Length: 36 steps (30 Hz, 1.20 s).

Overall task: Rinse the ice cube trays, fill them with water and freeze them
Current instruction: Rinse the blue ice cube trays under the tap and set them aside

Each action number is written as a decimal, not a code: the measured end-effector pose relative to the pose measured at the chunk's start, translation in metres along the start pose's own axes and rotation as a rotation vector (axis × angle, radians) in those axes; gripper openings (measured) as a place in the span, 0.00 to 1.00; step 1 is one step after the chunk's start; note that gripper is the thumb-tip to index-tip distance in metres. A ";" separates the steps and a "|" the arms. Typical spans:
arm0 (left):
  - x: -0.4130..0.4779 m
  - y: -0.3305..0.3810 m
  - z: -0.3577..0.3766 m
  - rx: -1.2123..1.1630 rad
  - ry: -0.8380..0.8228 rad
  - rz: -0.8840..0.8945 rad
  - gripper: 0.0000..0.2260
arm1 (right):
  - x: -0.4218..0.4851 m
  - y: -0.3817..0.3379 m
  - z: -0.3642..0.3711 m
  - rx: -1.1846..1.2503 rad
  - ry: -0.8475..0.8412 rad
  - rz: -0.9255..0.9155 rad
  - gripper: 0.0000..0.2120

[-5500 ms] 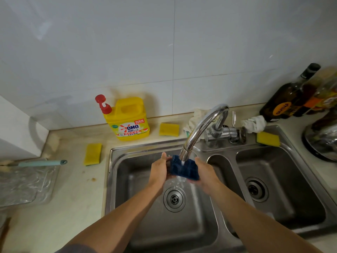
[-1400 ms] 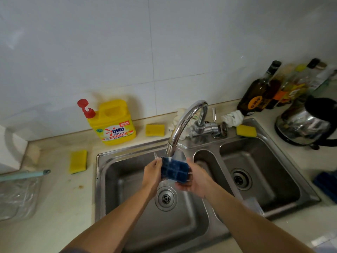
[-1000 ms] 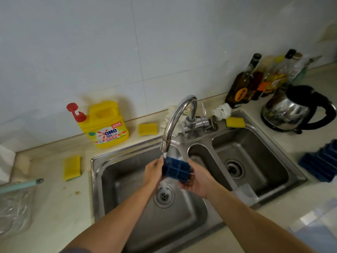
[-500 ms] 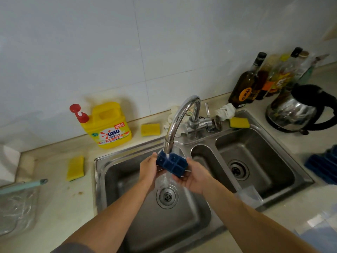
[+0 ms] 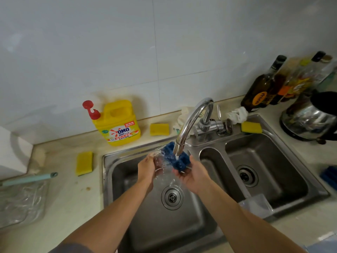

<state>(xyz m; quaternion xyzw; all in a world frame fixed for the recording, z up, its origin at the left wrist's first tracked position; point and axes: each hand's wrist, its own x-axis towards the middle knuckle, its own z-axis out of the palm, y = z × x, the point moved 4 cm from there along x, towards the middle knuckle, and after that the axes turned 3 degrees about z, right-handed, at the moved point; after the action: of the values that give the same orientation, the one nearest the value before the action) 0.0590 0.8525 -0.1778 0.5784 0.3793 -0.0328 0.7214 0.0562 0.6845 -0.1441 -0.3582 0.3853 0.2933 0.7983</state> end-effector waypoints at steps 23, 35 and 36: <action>0.001 0.006 -0.010 0.039 -0.017 0.005 0.11 | -0.005 -0.006 -0.001 -0.050 0.040 -0.018 0.17; -0.033 -0.007 0.032 0.109 -0.186 -0.007 0.11 | -0.037 -0.012 -0.041 -0.172 0.056 -0.064 0.15; -0.037 -0.009 0.035 0.116 -0.206 -0.004 0.11 | -0.040 -0.013 -0.044 -0.199 0.064 -0.073 0.14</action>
<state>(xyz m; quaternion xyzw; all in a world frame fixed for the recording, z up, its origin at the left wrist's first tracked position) 0.0464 0.8057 -0.1620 0.6121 0.3015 -0.1154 0.7219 0.0267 0.6340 -0.1264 -0.4589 0.3663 0.2891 0.7561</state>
